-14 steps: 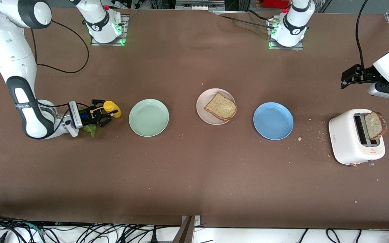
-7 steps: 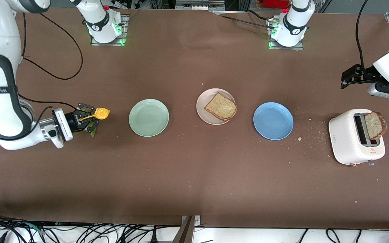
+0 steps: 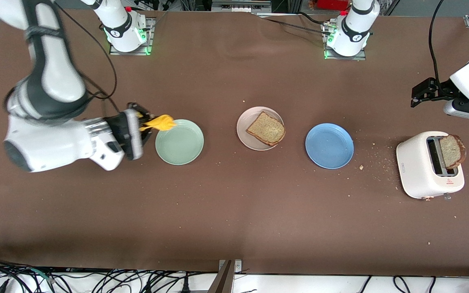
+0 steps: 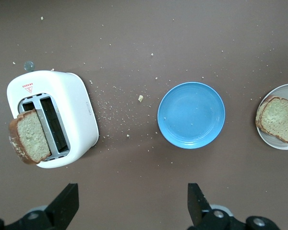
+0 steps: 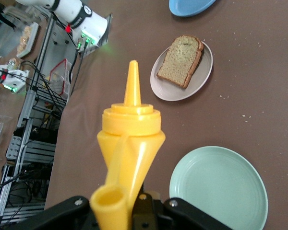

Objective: Make sandwich in beige plate with both arms

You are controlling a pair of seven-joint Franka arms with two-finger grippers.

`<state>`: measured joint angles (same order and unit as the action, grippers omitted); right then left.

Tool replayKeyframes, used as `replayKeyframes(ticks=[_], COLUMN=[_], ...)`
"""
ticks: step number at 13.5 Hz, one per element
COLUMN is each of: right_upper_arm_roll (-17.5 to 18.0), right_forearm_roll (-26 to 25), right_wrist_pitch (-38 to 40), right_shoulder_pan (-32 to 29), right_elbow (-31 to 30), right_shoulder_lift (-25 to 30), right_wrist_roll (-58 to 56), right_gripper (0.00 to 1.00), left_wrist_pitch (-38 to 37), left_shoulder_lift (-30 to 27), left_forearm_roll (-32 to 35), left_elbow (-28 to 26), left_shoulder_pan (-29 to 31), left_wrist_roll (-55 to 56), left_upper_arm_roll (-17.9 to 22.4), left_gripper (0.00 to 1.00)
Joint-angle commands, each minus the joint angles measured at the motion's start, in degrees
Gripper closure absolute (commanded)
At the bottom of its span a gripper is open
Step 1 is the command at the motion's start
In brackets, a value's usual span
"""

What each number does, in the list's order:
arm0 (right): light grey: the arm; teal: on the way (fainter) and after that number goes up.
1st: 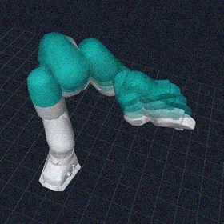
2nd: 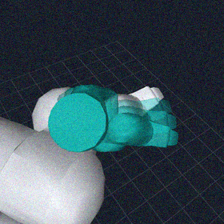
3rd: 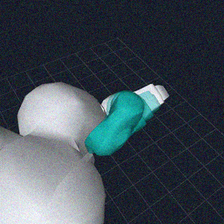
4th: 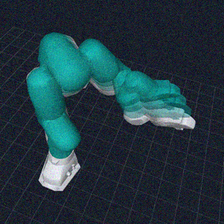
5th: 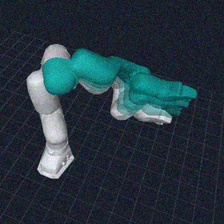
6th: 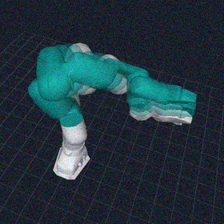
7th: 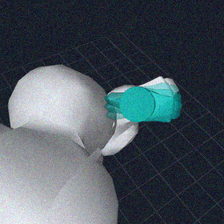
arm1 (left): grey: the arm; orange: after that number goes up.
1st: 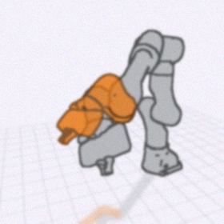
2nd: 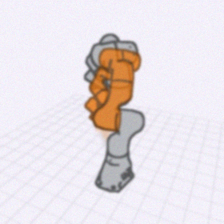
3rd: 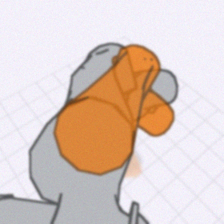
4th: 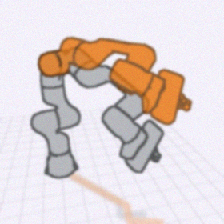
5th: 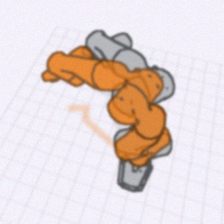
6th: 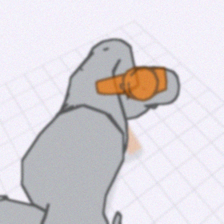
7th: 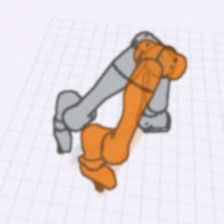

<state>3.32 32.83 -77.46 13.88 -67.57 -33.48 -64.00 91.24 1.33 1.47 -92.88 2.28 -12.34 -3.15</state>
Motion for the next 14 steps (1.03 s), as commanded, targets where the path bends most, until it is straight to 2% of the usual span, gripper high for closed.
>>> replayKeyframes(ticks=[1, 4, 8, 10, 14], right_upper_arm_roll=[-1.0, -1.0, -0.9, -1.2, -1.3], right_forearm_roll=[-6.8, -18.3, -30.9, -36.3, -43.8], right_wrist_pitch=[-0.5, -2.8, -4.4, -5.3, -7.3], right_shoulder_pan=[8.1, 17.8, 26.5, 31.3, 36.2], right_elbow=[4.7, 5.0, 5.0, 5.0, 5.0], right_shoulder_lift=[-1.4, -1.5, -4.0, -6.3, -11.2], right_wrist_roll=[10.0, 15.8, 19.0, 19.3, 19.9], right_gripper=[1.0, 1.0, 1.0, 1.0, 1.0], left_wrist_pitch=[-1.2, -1.2, -1.2, -1.2, -1.2], left_shoulder_lift=[0.5, 0.5, 0.5, 0.5, 0.5], left_forearm_roll=[-1.1, -1.3, -1.2, -1.2, -0.9], left_elbow=[1.4, 1.5, 1.5, 1.5, 1.5], left_shoulder_pan=[-0.3, -0.2, -0.2, -0.1, -0.3], left_wrist_roll=[0.5, 0.3, 0.1, 0.1, 0.1], left_upper_arm_roll=[0.4, 0.4, 0.4, 0.4, 0.4], left_gripper=[0.0, 0.0, 0.0, 0.0, 0.0])
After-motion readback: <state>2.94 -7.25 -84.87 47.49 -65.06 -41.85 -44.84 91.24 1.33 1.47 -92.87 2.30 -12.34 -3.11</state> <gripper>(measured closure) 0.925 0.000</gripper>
